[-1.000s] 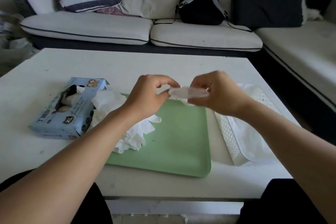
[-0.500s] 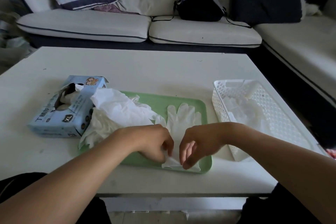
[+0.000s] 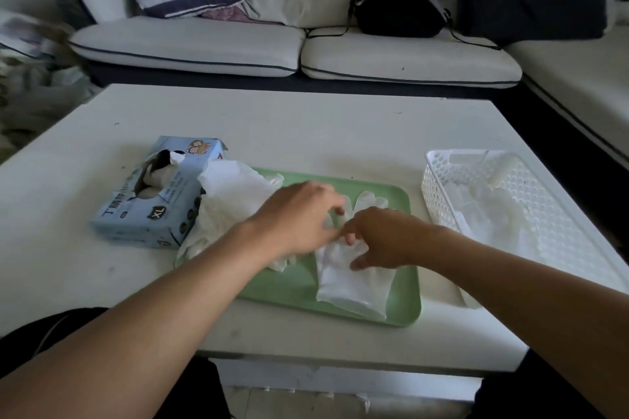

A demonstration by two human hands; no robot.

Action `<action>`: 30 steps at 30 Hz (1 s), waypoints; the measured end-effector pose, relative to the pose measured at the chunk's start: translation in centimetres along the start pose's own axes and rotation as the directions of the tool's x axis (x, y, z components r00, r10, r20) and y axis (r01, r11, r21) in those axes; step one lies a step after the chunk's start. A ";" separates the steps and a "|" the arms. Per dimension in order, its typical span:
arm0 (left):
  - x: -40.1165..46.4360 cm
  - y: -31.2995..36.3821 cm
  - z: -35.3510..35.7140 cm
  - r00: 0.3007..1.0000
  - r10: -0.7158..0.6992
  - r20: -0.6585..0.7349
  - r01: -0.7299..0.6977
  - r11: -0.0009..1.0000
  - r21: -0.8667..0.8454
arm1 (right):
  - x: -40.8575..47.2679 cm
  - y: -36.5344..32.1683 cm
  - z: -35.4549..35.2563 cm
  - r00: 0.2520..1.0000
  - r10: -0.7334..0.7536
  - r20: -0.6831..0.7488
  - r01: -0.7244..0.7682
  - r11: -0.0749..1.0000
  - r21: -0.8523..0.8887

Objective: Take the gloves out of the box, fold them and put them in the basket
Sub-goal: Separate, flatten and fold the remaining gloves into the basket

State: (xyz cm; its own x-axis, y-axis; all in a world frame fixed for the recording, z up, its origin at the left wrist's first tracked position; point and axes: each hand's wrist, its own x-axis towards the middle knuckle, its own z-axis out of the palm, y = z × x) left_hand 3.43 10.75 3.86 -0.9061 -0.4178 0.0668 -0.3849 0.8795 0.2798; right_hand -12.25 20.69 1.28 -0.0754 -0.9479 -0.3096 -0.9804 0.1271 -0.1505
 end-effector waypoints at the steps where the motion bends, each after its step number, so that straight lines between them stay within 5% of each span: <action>1: 0.1 -0.7 -1.6 0.975 -0.055 -0.216 0.058 0.998 0.009 | 0.0 0.0 -0.4 0.999 0.000 -0.034 0.001 0.999 0.035; 3: -0.1 -3.2 -4.3 0.818 -0.255 -0.516 0.314 0.949 0.027 | 0.2 -0.4 -1.4 0.994 -0.017 -0.111 0.027 0.996 0.090; 4: -0.3 -4.8 -5.1 0.745 -0.404 -0.531 0.487 0.873 0.020 | 0.2 -0.4 -1.7 0.989 -0.027 -0.147 0.045 0.992 0.117; 7: -1.8 -8.5 -6.0 0.615 -0.748 -0.249 0.745 0.655 -0.125 | 0.4 -0.6 -2.0 0.980 -0.044 -0.196 0.079 0.982 0.173; 10: -2.4 -9.7 -6.0 0.592 -0.780 -0.201 0.705 0.623 -0.340 | 0.5 -0.6 -1.9 0.980 -0.050 -0.190 0.085 0.979 0.185; 12: -2.0 -9.1 -6.3 0.612 -0.709 -0.349 0.508 0.692 -0.513 | 0.5 -0.5 -2.1 0.980 -0.043 -0.195 0.085 0.974 0.210; 13: -1.7 -8.3 -6.8 0.638 -0.659 -0.399 0.289 0.684 -0.669 | 0.5 -0.5 -2.3 0.977 -0.036 -0.211 0.090 0.963 0.254; 15: -1.5 -5.7 -8.0 0.713 -0.601 -0.360 -0.171 0.349 -0.921 | 0.3 -0.6 -3.4 0.968 0.010 -0.250 0.104 0.893 0.438; 16: -1.3 -4.5 -8.1 0.765 -0.565 -0.308 -0.256 0.172 -0.951 | 0.0 -0.7 -4.1 0.965 0.041 -0.257 0.112 0.827 0.550; 17: -1.2 -3.6 -7.9 0.802 -0.528 -0.278 -0.258 0.114 -0.959 | -0.3 -0.9 -4.9 0.961 0.063 -0.269 0.131 0.754 0.643; 19: -0.6 -2.3 -7.0 0.855 -0.447 -0.263 -0.189 0.203 -0.961 | -1.0 -0.6 -6.3 0.938 0.104 -0.330 0.186 0.652 0.735; 24: 0.6 -0.4 -5.9 0.976 -0.201 -0.087 -0.058 0.148 -0.987 | -3.2 0.7 -8.0 0.933 0.090 -0.350 0.240 0.568 0.787; 28: 1.3 1.5 -4.9 0.999 -0.042 -0.028 -0.020 0.192 -0.981 | -4.0 1.7 -8.2 0.934 0.071 -0.350 0.232 0.625 0.745; 30: 1.5 2.0 -4.6 0.997 -0.066 -0.038 -0.026 0.182 -0.983 | -4.1 2.1 -8.0 0.949 0.046 -0.313 0.241 0.533 0.811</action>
State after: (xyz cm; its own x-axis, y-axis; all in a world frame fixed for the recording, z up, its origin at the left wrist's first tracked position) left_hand 2.08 10.81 8.94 -0.8712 -0.4836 0.0849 0.1260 -0.0529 0.9906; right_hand -15.50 22.46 9.73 -0.1736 -0.9848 -0.0073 -0.3928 0.0761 -0.9165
